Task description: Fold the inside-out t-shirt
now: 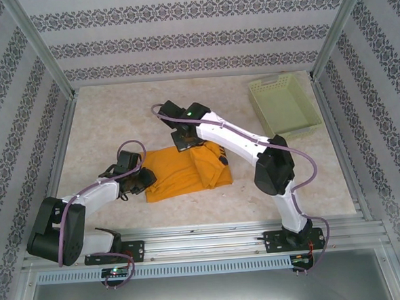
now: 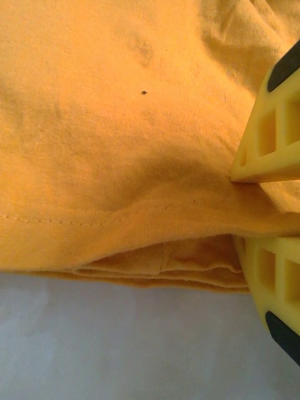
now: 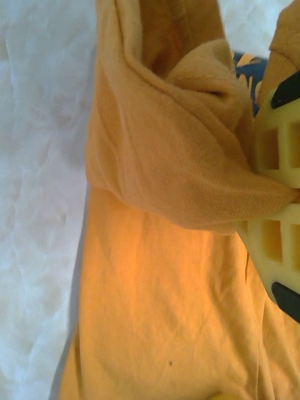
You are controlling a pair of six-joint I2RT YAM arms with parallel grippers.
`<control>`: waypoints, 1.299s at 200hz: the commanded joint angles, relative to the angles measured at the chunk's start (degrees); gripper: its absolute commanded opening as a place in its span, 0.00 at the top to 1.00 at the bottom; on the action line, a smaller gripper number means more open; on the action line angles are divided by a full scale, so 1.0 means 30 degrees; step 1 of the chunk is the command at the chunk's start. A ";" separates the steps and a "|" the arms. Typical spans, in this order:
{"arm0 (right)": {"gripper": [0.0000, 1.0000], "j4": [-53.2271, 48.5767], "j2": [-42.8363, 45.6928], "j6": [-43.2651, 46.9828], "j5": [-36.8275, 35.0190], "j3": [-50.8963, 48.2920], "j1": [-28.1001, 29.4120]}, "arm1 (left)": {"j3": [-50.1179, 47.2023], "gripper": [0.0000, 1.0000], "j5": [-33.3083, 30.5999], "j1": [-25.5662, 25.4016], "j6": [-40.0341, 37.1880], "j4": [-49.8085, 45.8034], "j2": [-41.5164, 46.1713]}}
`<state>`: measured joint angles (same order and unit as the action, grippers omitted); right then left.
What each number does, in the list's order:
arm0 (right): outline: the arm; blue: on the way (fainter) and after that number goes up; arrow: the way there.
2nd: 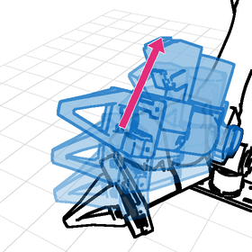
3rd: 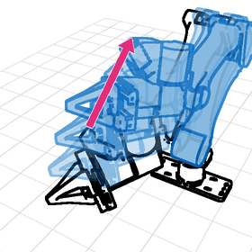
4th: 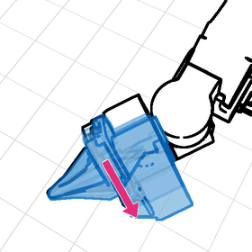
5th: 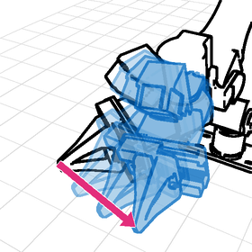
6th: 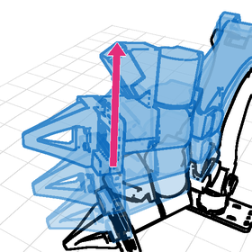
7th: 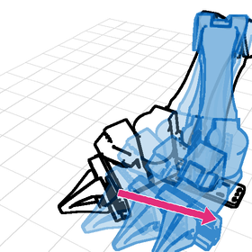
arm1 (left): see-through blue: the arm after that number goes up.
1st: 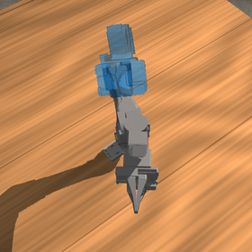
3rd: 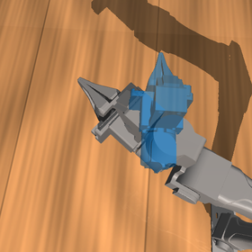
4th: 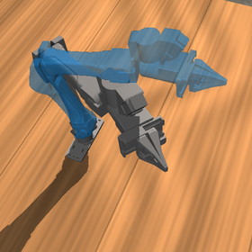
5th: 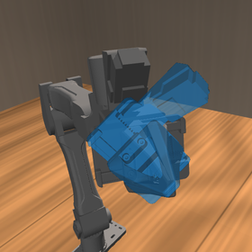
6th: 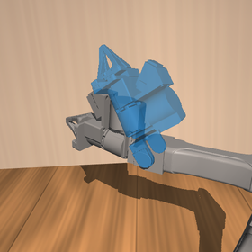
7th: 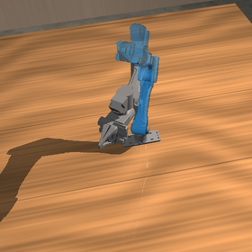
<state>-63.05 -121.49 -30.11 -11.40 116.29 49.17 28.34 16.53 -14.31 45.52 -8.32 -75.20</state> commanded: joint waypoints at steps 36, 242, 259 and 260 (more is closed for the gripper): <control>0.89 -0.0051 -0.1923 -0.0918 0.2175 0.2718 0.1035 | -0.0992 0.77 0.0186 -0.0333 0.0490 0.0603 0.0412; 0.48 0.6202 0.5960 -0.1911 0.3757 -0.7649 -0.2445 | 0.2747 0.53 -0.5640 -0.2234 -0.0252 -0.7521 0.7174; 0.48 0.7140 0.6714 -0.1947 0.3580 -0.9819 -0.3561 | 0.4180 0.50 -0.6390 -0.4192 -0.0069 -0.7017 0.5395; 0.48 0.7178 0.6745 -0.1932 0.3543 -0.9965 -0.3632 | 0.4296 0.50 -0.6463 -0.4311 -0.0077 -0.6986 0.5285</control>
<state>-45.93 -101.89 -35.70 1.78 94.54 42.37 35.46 1.34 -20.78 46.76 -27.07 -54.06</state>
